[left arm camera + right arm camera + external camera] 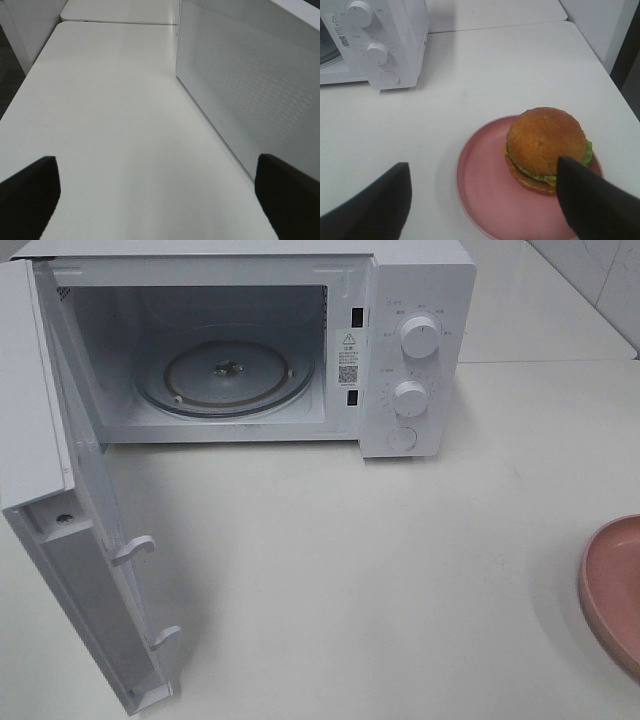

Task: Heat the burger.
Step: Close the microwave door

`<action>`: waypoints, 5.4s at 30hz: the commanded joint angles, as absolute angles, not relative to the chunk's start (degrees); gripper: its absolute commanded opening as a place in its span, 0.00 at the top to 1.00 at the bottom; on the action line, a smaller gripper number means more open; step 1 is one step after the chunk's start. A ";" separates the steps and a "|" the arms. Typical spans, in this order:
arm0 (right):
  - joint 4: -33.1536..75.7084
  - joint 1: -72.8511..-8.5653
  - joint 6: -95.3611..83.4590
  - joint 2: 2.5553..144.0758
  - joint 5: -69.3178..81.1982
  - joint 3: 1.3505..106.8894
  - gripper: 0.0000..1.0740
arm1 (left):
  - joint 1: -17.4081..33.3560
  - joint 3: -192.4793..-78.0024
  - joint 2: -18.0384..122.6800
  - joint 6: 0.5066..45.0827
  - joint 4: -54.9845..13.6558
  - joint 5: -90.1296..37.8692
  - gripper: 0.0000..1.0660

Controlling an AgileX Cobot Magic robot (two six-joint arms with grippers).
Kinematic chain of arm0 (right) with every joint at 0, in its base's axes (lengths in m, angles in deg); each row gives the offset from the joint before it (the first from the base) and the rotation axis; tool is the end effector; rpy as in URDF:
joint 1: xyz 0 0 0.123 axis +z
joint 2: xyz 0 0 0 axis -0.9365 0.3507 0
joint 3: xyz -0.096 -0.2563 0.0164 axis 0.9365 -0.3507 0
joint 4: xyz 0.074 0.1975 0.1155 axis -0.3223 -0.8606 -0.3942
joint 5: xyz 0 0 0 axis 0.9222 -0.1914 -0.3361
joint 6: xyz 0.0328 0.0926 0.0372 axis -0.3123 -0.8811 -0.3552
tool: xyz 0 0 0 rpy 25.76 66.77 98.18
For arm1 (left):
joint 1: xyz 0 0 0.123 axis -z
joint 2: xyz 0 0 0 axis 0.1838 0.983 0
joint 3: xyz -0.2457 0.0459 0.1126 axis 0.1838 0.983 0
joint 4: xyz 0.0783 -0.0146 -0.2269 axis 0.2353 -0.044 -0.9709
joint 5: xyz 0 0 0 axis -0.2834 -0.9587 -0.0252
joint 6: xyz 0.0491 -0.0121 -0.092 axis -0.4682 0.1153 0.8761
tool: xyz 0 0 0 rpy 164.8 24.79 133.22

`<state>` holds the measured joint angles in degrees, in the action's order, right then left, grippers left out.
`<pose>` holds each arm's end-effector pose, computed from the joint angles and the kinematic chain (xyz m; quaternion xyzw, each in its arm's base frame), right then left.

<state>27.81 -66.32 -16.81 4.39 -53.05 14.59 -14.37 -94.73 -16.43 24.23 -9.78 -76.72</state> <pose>0.0129 -0.0090 0.2719 0.0224 0.8285 -0.0095 0.5594 0.0053 -0.0057 0.2694 -0.0087 0.8507 -0.0044 0.5255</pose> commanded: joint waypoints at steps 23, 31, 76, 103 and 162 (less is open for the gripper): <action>28.04 -66.66 -16.46 2.90 -52.59 14.47 0.29 | -14.49 -94.16 -1.14 26.98 -6.51 -54.61 0.96; 28.04 -66.66 -16.46 2.90 -52.59 14.47 0.29 | -14.49 -88.54 6.31 26.98 -6.05 -38.91 1.00; 28.04 -66.66 -16.46 2.90 -52.59 14.47 0.29 | -14.37 -77.89 53.75 40.96 17.44 26.07 1.00; 28.04 -66.66 -16.46 2.90 -52.59 14.47 0.29 | 1.21 -82.87 71.23 35.63 8.73 37.41 1.00; 28.04 -66.66 -16.46 2.90 -52.59 14.47 0.29 | 20.01 -119.54 95.98 36.66 -7.26 31.11 1.00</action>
<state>27.81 -66.32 -16.81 4.39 -53.05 14.59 20.75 -116.85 95.29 36.60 -2.04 30.99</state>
